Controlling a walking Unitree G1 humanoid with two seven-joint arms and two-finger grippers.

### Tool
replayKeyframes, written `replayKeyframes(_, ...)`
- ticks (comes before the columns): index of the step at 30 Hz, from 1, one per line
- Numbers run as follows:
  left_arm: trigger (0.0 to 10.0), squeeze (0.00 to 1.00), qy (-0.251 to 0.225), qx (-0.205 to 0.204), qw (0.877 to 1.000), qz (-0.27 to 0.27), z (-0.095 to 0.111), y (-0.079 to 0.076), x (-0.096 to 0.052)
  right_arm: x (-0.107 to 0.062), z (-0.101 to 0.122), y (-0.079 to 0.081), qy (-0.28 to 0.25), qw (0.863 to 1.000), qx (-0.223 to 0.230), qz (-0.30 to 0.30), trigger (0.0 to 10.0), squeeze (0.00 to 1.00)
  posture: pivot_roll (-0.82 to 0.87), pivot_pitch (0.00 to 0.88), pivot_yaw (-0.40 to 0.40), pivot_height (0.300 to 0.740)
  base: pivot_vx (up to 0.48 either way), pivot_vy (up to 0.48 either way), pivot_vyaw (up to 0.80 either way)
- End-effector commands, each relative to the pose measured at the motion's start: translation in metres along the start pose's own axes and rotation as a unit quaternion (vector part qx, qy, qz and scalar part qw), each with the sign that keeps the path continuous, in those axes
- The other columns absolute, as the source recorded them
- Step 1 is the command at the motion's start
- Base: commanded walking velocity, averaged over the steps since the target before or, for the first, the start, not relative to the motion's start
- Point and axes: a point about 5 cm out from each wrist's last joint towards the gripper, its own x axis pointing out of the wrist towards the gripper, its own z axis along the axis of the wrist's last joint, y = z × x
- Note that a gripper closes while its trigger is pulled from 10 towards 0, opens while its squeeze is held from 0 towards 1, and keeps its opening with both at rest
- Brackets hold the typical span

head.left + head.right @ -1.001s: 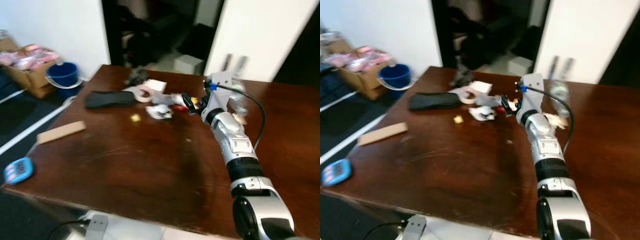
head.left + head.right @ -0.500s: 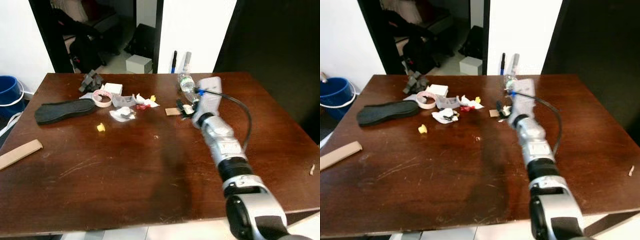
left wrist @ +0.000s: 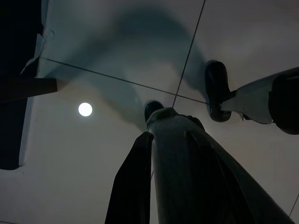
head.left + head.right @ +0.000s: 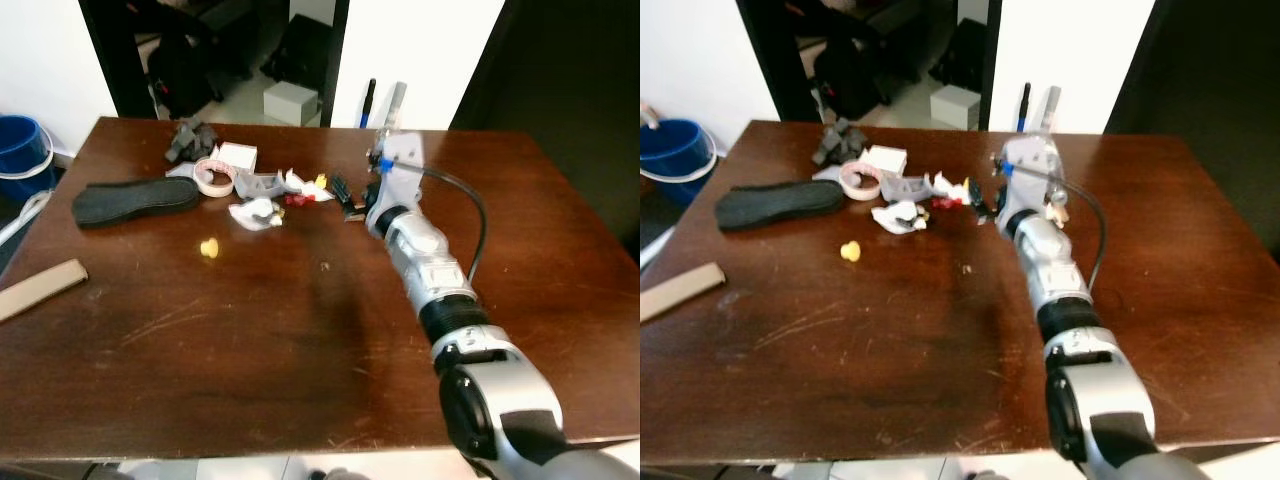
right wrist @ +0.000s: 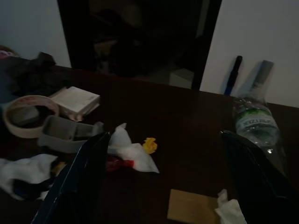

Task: Picking trash to rubbish bin

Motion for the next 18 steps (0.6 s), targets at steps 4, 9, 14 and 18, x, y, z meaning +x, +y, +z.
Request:
replayKeyframes(4,10.0,0.00,0.135,-0.044,0.990,-0.020,-0.082,-0.016,-0.023,0.001,-0.006,-0.011,0.022,0.999,-0.011,-0.035,10.0,0.00,0.07,0.286,-0.094,0.740,0.000,0.000,0.00)
replayKeyframes(9,10.0,0.00,0.129,-0.054,0.990,-0.014,-0.088,-0.012,-0.027,0.002,-0.007,-0.019,0.032,0.998,-0.016,-0.059,10.0,0.00,0.11,0.351,-0.091,0.740,0.000,0.000,0.00)
replayKeyframes(14,10.0,0.00,0.113,-0.062,0.992,-0.008,-0.090,-0.005,-0.031,0.002,-0.007,-0.026,0.032,0.997,-0.012,-0.076,10.0,0.00,0.15,0.402,-0.077,0.740,0.000,0.000,0.00)
replayKeyframes(18,10.0,0.00,0.105,-0.064,0.992,0.000,-0.103,0.005,-0.042,0.002,0.001,-0.038,0.015,0.995,-0.001,-0.096,10.0,0.00,0.21,0.457,-0.057,0.740,0.000,0.000,0.00)
